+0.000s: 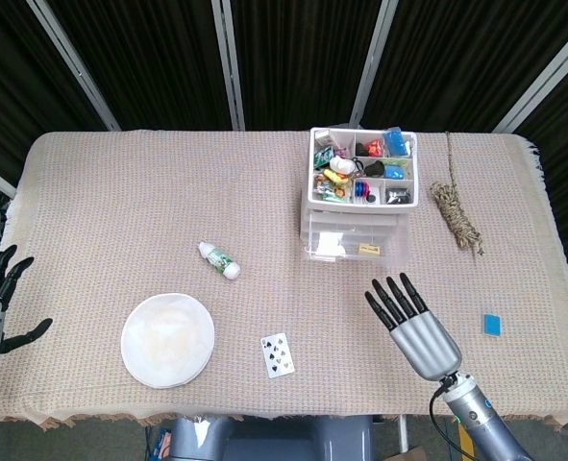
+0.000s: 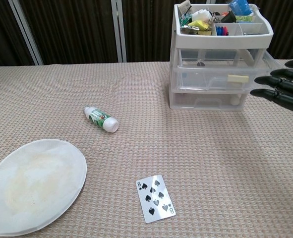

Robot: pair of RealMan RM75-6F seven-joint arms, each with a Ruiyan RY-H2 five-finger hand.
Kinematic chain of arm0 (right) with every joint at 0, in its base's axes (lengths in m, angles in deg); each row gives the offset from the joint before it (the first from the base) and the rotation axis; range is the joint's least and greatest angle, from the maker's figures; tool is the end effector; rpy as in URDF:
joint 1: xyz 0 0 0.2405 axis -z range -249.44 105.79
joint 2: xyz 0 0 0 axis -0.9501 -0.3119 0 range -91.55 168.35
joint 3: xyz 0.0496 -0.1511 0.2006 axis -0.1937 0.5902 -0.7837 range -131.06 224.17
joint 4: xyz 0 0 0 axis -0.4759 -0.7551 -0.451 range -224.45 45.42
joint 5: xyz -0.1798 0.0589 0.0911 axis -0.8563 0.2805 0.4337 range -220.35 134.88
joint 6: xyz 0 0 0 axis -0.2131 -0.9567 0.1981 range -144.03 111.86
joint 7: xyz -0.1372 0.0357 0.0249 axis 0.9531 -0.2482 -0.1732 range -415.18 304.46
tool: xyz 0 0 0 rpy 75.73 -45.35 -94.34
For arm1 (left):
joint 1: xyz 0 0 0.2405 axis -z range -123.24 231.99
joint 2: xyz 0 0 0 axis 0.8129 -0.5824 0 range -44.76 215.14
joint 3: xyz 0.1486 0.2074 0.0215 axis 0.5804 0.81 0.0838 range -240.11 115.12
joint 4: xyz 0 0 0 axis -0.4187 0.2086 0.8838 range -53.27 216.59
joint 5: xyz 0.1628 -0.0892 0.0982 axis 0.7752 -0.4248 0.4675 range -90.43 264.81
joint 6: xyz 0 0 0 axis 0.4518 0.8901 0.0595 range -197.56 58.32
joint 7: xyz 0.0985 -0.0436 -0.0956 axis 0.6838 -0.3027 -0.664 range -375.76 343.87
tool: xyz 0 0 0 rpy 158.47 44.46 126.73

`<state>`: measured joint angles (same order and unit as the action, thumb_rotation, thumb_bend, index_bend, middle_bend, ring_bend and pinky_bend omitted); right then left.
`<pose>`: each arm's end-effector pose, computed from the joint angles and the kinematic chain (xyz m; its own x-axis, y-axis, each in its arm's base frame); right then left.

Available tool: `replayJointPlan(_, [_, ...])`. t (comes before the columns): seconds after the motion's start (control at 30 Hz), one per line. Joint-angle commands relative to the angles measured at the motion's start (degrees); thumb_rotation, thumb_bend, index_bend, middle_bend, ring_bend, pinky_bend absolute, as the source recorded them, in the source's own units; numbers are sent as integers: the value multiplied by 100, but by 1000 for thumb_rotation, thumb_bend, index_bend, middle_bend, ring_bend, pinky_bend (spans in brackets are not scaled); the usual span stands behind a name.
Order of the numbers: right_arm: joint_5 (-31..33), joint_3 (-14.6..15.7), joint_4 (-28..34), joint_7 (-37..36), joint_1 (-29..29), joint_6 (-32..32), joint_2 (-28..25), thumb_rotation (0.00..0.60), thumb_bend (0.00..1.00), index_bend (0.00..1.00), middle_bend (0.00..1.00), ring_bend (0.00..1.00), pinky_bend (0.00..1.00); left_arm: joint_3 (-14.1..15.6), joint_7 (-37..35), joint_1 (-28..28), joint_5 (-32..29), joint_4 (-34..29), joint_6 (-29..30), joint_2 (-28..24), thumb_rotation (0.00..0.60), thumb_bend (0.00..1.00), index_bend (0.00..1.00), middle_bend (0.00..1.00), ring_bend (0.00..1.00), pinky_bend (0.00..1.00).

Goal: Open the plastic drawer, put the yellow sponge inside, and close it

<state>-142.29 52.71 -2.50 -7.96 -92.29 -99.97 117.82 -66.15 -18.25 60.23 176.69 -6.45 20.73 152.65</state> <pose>-0.2255 -0.2080 0.0493 0.8262 0.2901 0.4830 -0.3449 -0.4174 0.8407 -0.3028 0.1889 0.1576 0.3665 -0.1081 0.9241 0.9226 -0.0865 -0.3760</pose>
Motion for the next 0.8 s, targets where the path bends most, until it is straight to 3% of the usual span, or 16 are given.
replayJointPlan(0.03, [139,-129,-251,348,99,184,244,600,189,31,0,0,0,-1,8,1,-14,-1,-13,3,600,189,125,0,0,0])
replayJointPlan(0.27, [130,-348,-674,741,41,325,620,600,135,18,0,0,0,-5,-4,6,-43,-16,-43,-6,600,189,126,0,0,0])
replayJointPlan(0.8, [102,-684,-1232,1268,-17,380,1230,600,133,15,0,0,0,-17,-32,1,-84,-42,-59,-12,600,189,128,0,0,0])
